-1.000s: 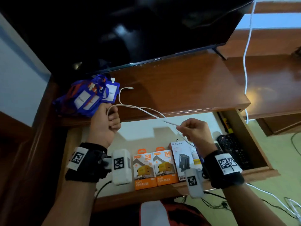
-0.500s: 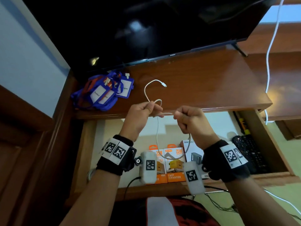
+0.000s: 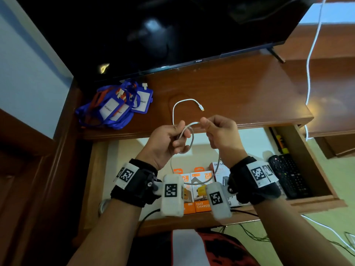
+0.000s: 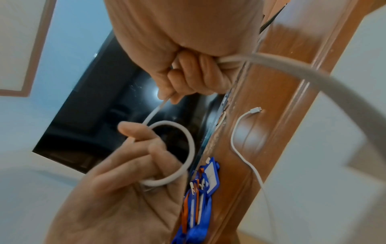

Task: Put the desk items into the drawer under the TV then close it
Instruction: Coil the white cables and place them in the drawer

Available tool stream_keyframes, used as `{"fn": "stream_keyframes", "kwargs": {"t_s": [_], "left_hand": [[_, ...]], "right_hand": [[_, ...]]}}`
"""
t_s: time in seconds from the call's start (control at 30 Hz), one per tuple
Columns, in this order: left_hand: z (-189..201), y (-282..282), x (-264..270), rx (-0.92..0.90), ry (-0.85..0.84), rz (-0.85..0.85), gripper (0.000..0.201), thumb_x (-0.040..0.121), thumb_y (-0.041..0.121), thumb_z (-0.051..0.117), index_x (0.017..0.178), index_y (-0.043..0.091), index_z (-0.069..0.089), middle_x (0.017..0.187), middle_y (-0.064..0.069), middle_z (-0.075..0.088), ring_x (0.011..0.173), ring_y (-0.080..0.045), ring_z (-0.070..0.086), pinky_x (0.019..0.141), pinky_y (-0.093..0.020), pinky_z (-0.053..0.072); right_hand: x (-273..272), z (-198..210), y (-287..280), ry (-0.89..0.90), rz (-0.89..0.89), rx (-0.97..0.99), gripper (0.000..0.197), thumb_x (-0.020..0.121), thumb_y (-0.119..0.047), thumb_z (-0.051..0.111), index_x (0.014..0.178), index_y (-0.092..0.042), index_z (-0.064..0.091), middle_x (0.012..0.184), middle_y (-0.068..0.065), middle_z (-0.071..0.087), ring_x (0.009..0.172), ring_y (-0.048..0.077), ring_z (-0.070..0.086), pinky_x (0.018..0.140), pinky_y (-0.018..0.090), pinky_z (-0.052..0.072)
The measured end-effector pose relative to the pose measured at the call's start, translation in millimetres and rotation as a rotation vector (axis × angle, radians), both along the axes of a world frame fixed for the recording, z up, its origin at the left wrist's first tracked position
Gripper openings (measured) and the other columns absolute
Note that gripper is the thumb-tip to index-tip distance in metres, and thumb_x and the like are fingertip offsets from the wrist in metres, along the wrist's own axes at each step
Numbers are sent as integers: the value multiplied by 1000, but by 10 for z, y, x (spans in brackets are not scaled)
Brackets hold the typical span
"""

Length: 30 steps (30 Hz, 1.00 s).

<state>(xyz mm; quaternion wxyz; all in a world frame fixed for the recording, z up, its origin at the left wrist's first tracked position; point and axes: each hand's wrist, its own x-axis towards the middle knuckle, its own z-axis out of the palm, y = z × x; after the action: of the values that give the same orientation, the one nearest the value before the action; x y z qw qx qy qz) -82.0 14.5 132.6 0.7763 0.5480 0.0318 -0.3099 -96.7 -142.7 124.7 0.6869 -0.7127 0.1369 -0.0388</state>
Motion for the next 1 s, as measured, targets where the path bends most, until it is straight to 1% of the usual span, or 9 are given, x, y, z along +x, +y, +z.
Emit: {"fn": "stream_keyframes", "kwargs": {"t_s": [0.13, 0.3, 0.37, 0.47, 0.6, 0.7, 0.8, 0.9, 1.0], "left_hand": [[-17, 110, 19, -93, 99, 42, 44, 100, 27, 37, 61, 11, 48, 44, 1, 32, 40, -14, 34, 68, -28, 45], [-5, 363, 65, -319, 226, 197, 41, 93, 30, 44, 55, 16, 47, 42, 8, 25, 33, -6, 21, 56, -21, 37], [8, 478, 85, -445, 202, 285, 35, 87, 32, 48, 55, 17, 47, 42, 9, 25, 33, -5, 22, 53, -19, 38], [67, 568, 57, -554, 94, 338, 26, 82, 29, 46, 60, 15, 49, 46, 8, 28, 36, -6, 25, 56, -20, 40], [89, 494, 5, -591, -6, 375, 27, 94, 22, 40, 75, 12, 57, 51, 6, 34, 42, -6, 32, 66, -20, 45], [102, 446, 30, -513, -87, 446, 32, 100, 23, 35, 80, 11, 57, 52, 5, 40, 47, -8, 40, 72, -24, 51], [124, 436, 59, -365, -184, 493, 34, 102, 25, 33, 81, 10, 56, 57, 1, 50, 54, -11, 47, 75, -26, 46], [126, 389, 31, -116, -331, 498, 36, 103, 21, 32, 83, 9, 59, 65, -2, 60, 64, -15, 57, 71, -26, 49], [70, 327, -23, 149, -400, 412, 37, 104, 20, 29, 86, 9, 61, 75, -9, 65, 73, -17, 65, 74, -23, 53]], "right_hand": [[-50, -135, 24, 65, 29, 105, 31, 85, -20, 68, 63, -11, 49, 46, -3, 29, 40, 9, 21, 40, 18, 19], [-87, -230, -30, 104, 182, 100, 22, 89, -9, 62, 68, -9, 54, 47, -4, 32, 44, 12, 22, 44, 20, 17], [-99, -250, -71, 105, 140, 53, 19, 89, -5, 60, 70, -7, 56, 46, -6, 34, 43, 11, 24, 44, 20, 19], [-103, -272, -135, 134, -22, 88, 20, 88, -1, 59, 69, -8, 59, 47, -5, 33, 43, 11, 24, 46, 22, 19], [-60, -245, -89, 141, -119, 33, 21, 86, 1, 58, 67, -9, 59, 46, -5, 38, 43, 11, 28, 41, 19, 22], [-19, -227, 11, 116, -53, -222, 21, 81, -4, 65, 62, -12, 62, 39, -14, 43, 39, 2, 33, 41, 17, 28], [-38, -187, 152, 113, 127, -386, 18, 79, -6, 69, 62, -10, 65, 52, -7, 53, 49, 4, 43, 48, 15, 33], [-153, -156, 313, 130, 329, -414, 19, 79, -8, 69, 62, -14, 67, 49, -8, 50, 45, 3, 41, 49, 17, 32], [-227, -94, 385, 106, 476, -291, 20, 83, -6, 65, 64, -9, 67, 46, -4, 41, 46, 11, 33, 49, 21, 30]]}}
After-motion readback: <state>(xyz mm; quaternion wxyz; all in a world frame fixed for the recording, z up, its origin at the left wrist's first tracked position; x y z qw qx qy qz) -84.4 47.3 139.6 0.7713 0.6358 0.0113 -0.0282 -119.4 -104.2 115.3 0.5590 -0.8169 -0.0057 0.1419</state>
